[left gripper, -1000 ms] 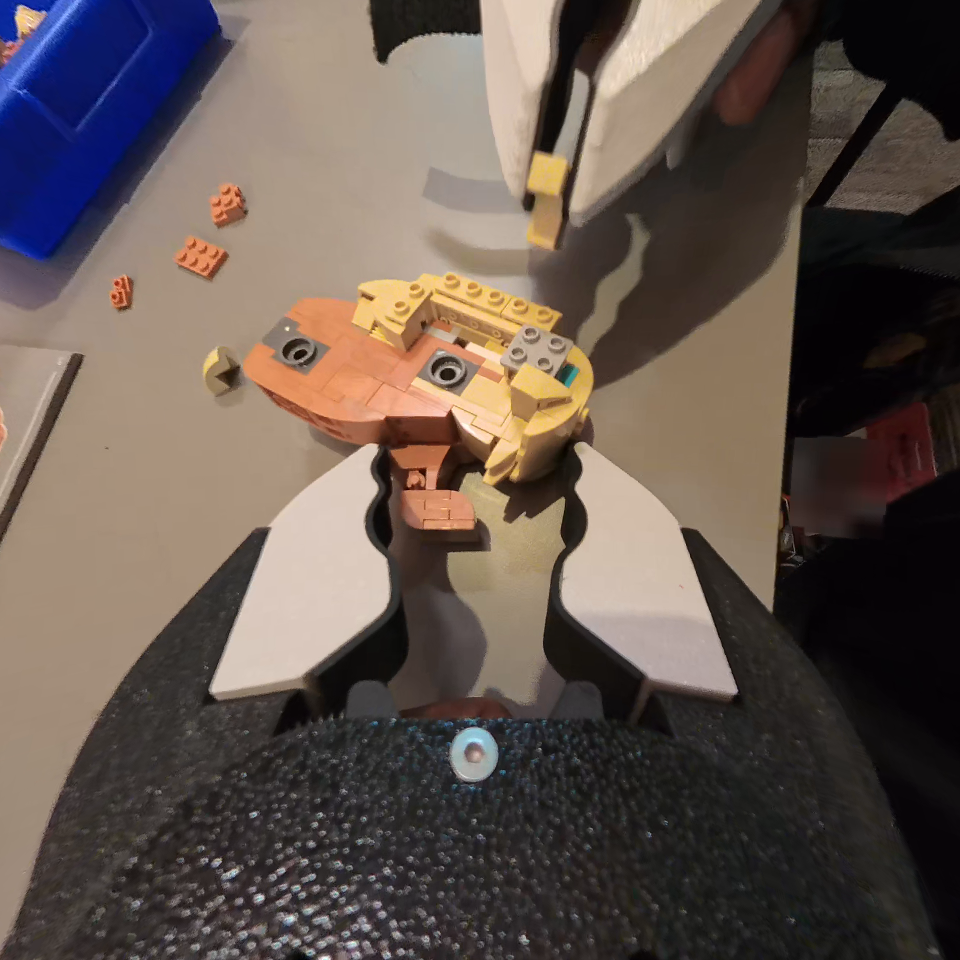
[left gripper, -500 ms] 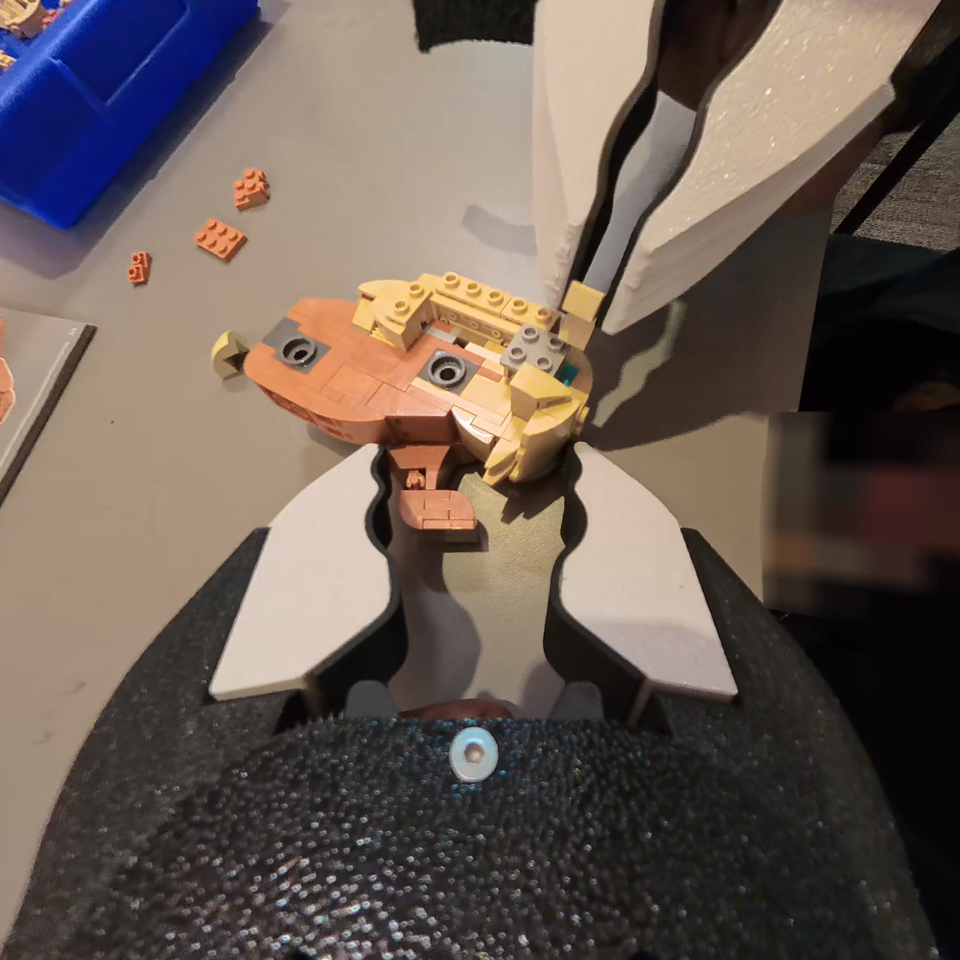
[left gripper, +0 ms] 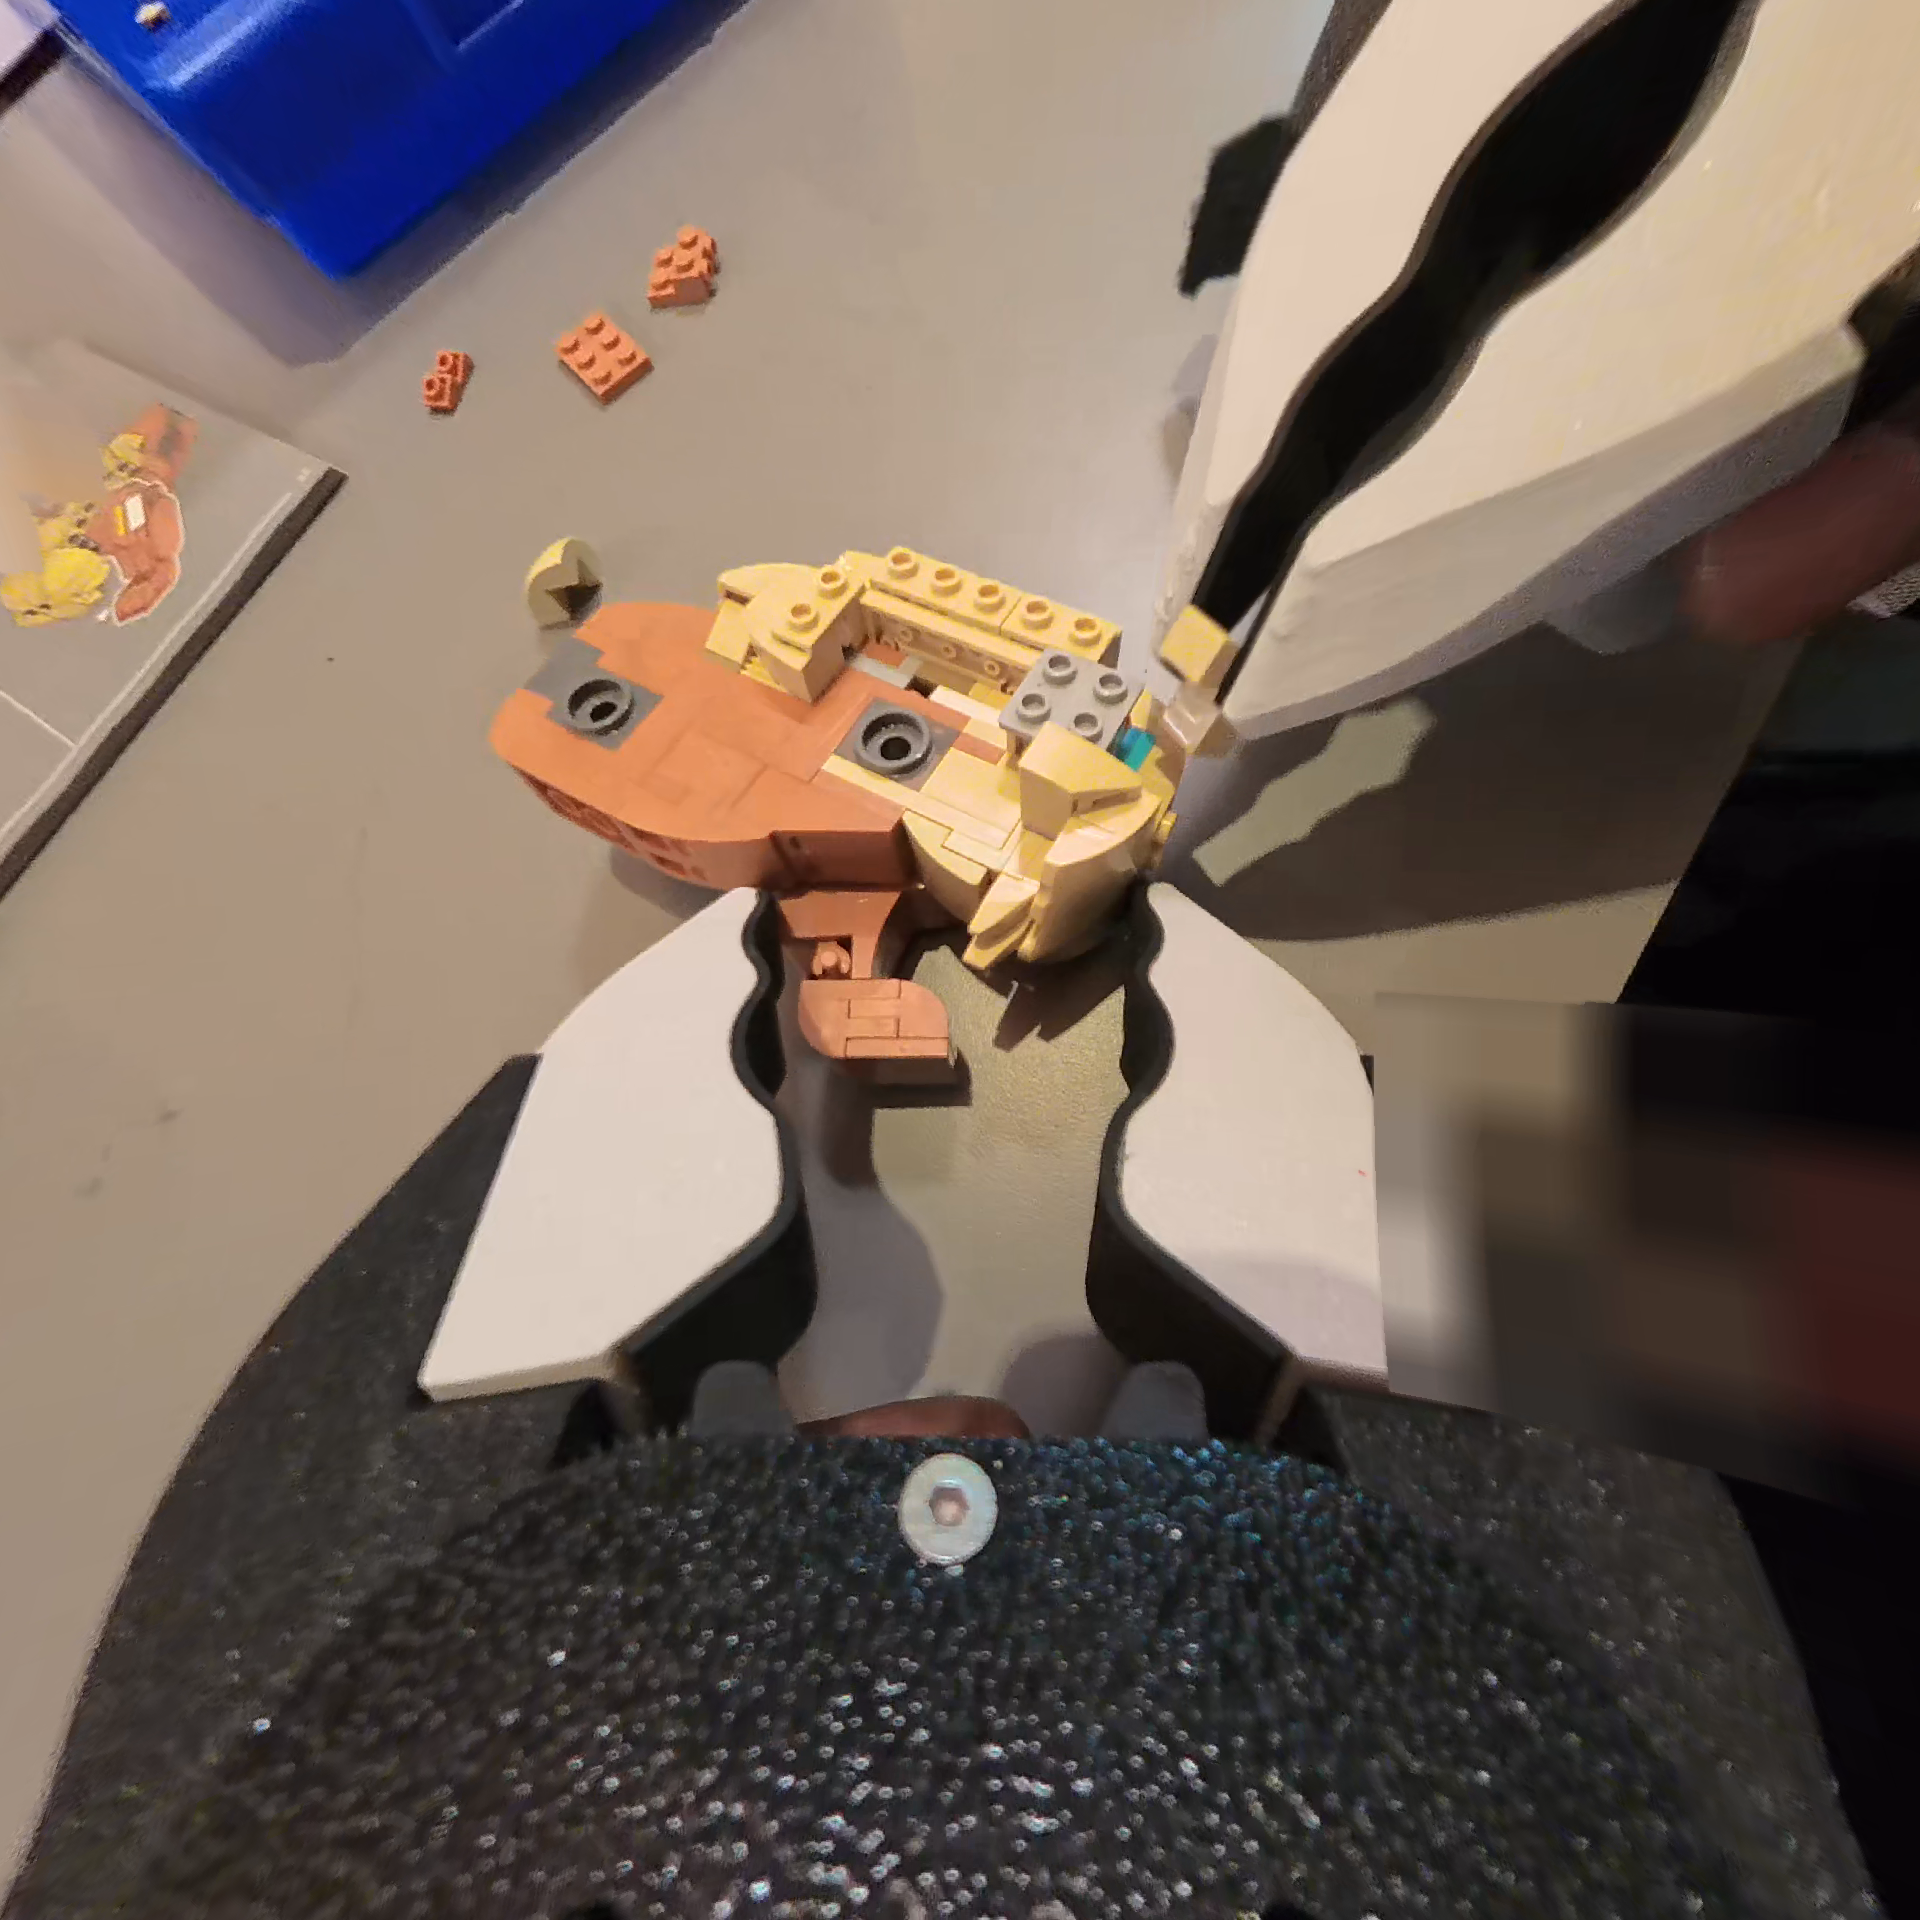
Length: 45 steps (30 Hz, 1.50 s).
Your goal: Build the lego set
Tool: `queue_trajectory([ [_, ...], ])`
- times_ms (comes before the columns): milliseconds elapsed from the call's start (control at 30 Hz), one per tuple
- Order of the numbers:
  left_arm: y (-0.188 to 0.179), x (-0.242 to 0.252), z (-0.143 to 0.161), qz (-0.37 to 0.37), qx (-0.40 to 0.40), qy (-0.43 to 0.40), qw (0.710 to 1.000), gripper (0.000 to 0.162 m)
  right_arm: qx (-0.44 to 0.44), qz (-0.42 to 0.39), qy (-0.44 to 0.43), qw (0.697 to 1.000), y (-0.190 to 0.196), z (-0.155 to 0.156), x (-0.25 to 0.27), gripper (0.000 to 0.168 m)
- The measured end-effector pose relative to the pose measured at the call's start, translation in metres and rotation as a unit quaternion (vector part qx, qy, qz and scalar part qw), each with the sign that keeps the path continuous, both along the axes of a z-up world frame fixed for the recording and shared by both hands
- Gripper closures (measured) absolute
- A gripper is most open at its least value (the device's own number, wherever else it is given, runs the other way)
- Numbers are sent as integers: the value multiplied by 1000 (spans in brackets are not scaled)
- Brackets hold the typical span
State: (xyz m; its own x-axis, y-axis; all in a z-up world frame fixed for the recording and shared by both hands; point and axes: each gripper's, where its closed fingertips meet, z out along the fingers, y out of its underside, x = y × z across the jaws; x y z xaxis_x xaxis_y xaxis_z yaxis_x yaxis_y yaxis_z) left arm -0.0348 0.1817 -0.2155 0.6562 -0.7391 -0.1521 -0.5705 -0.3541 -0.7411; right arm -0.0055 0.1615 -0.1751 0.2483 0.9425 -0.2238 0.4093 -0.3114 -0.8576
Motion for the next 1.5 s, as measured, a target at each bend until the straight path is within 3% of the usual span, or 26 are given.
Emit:
queue_trajectory([
  [167,0,0,0,2,-3,-1,1000,99,-76,-3,81,994,3,14,3,160],
  [333,0,0,0,4,-3,-2,1000,99,-96,-8,80,992,6,12,2,160],
  [667,2,-1,0,11,1,0,1000,99,-75,-37,29,996,6,0,-6,160],
  [1100,4,-5,2,30,20,7,999,99,-16,-138,-9,990,11,-2,-10,160],
  [1500,5,-6,3,33,27,10,999,100,-4,-208,-8,978,12,-2,-11,159],
])
